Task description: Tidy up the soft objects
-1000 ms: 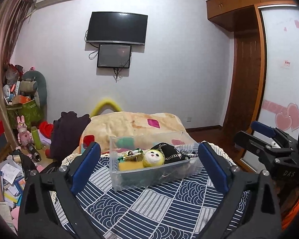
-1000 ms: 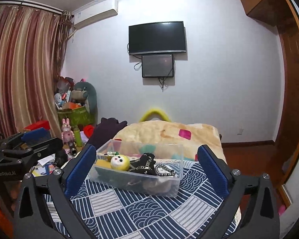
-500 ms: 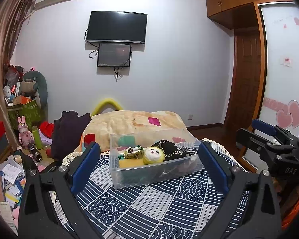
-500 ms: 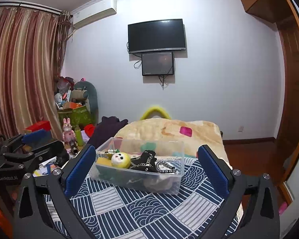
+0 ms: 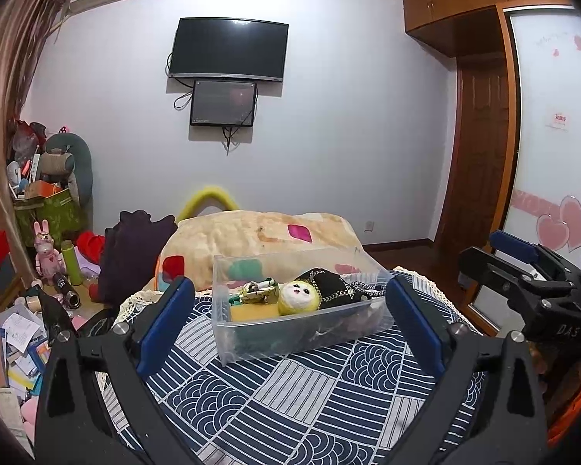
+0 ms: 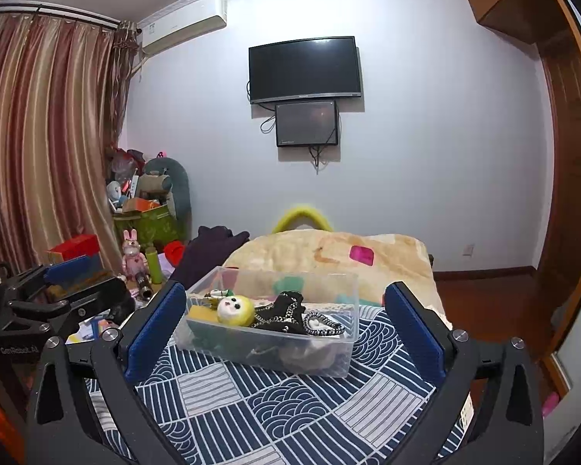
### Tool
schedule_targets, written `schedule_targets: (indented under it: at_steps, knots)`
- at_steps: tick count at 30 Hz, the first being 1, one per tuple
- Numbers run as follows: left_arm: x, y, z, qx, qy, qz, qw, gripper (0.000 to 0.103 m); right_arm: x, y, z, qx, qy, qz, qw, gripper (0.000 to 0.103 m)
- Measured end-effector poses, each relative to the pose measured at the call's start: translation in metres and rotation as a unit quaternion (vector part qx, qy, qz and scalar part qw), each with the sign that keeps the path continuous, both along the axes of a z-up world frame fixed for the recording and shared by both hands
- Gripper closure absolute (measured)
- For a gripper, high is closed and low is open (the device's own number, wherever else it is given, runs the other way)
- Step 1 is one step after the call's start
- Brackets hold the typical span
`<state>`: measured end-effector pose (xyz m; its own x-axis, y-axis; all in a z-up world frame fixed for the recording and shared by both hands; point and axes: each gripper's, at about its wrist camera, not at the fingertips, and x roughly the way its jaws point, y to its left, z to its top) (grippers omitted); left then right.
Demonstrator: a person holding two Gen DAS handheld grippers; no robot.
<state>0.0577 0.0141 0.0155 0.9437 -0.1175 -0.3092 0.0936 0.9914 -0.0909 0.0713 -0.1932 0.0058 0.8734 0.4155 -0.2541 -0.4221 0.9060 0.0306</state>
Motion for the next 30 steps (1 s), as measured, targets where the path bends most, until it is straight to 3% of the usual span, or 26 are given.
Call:
schedule_targets:
  at_steps: [30]
  knots:
    - [-0.0004, 0.0029, -0.0003, -0.007, 0.003, 0.004, 1.0000, 0.000, -0.0021, 0.0029, 0.0009, 0.000, 0.004, 0.004, 1.000, 0.000]
